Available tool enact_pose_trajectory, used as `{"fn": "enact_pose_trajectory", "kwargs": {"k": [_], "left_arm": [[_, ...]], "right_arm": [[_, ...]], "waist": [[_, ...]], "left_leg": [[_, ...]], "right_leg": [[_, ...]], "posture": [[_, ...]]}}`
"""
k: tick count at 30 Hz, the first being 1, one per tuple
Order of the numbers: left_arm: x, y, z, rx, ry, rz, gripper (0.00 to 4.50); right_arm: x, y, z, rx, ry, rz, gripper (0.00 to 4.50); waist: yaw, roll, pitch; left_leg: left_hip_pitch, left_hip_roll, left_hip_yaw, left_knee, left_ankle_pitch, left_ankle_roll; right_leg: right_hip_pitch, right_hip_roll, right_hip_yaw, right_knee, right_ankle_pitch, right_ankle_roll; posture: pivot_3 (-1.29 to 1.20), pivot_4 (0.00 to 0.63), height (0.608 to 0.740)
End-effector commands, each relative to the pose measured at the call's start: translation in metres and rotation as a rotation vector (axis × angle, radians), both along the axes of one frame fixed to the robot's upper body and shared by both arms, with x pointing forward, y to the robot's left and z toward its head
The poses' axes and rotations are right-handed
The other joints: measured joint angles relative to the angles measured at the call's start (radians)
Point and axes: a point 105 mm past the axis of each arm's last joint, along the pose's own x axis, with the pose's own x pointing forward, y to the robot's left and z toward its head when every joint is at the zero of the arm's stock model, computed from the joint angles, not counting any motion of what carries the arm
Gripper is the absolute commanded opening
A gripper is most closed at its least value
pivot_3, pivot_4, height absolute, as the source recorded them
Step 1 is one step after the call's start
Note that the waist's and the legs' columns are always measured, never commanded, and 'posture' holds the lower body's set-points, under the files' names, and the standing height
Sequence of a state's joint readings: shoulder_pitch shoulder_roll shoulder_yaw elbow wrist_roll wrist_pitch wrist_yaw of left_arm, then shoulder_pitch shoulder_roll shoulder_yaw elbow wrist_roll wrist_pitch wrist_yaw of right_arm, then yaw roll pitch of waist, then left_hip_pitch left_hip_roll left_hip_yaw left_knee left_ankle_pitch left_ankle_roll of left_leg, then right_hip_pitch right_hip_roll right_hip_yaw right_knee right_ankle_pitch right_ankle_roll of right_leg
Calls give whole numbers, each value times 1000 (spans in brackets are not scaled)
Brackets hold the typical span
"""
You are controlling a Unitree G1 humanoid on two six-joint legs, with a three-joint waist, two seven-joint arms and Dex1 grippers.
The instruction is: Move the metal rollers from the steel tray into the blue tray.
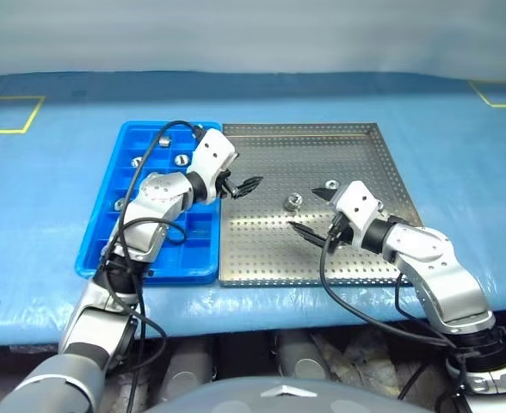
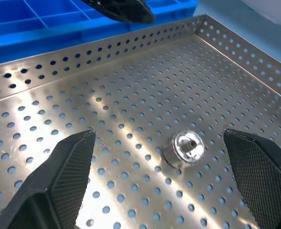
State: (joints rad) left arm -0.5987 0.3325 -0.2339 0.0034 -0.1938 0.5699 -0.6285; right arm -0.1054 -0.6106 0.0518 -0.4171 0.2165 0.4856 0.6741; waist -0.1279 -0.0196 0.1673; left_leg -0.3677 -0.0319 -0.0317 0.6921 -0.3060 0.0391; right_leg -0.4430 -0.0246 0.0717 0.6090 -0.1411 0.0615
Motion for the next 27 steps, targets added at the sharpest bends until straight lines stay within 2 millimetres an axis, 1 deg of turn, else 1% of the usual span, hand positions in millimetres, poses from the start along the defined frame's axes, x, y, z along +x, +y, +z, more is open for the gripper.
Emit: {"fn": "enact_pose_trajectory", "kwargs": {"k": [1,3,4,5,10,13,17,20,23,26,27], "left_arm": [[5,-16,-5,29,14,-88,4003],[9,-25,-17,50,60,-123,4003],[10,-26,-20,52,71,-129,4003],[12,-28,-24,48,86,-131,4003],[21,-30,-41,62,139,-107,4003],[25,-27,-49,95,152,-81,4003],[30,-20,-61,148,163,-32,4003],[32,-14,-70,195,177,-5,4003],[33,-9,-75,227,182,19,4003],[33,-6,-77,232,184,32,3414],[33,-6,-77,231,183,32,3071]], "right_arm": [[-6,-4,15,0,-64,-33,4500],[-10,-6,14,3,-63,-53,4500],[-11,-6,13,4,-63,-58,4500],[-12,-6,13,4,-61,-62,4500],[-14,-7,13,6,-62,-73,4500],[-14,-7,13,5,-64,-78,4500],[-14,-7,13,5,-65,-80,4500],[-13,-7,13,6,-67,-79,4500],[-12,-6,13,8,-69,-77,4500],[-11,-5,13,10,-70,-74,4500],[-10,-5,13,10,-70,-73,4500]], "waist": [[-18,0,0],[-34,0,0],[-46,0,0],[-57,0,0],[-118,0,0],[-148,0,0],[-175,0,0],[-187,0,0],[-189,0,0],[-189,0,0],[-189,0,0]], "left_leg": [[0,0,0,0,0,0],[-1,0,0,1,0,0],[-1,0,0,1,0,0],[-1,-1,0,2,0,1],[-1,-1,2,4,-1,3],[-1,-1,3,4,-1,3],[-1,-1,4,4,-1,3],[0,-1,5,4,-1,3],[0,-1,7,4,-2,4],[1,-1,8,4,-2,4],[1,-1,8,4,-2,4]], "right_leg": [[0,0,0,0,0,0],[0,0,0,0,0,1],[0,0,0,0,0,2],[1,0,0,0,-2,7],[0,0,4,0,-1,10],[0,0,5,0,-1,11],[0,0,6,0,-1,12],[0,0,8,0,-1,14],[0,0,9,0,-1,15],[0,0,10,0,0,16],[0,0,11,0,0,16]], "posture": [[-322,150,740],[-344,150,740],[-344,150,740],[-354,150,740],[-371,150,740],[-373,150,740],[-371,150,740],[-364,150,740],[-357,150,740],[-349,150,740],[-349,150,740]]}}
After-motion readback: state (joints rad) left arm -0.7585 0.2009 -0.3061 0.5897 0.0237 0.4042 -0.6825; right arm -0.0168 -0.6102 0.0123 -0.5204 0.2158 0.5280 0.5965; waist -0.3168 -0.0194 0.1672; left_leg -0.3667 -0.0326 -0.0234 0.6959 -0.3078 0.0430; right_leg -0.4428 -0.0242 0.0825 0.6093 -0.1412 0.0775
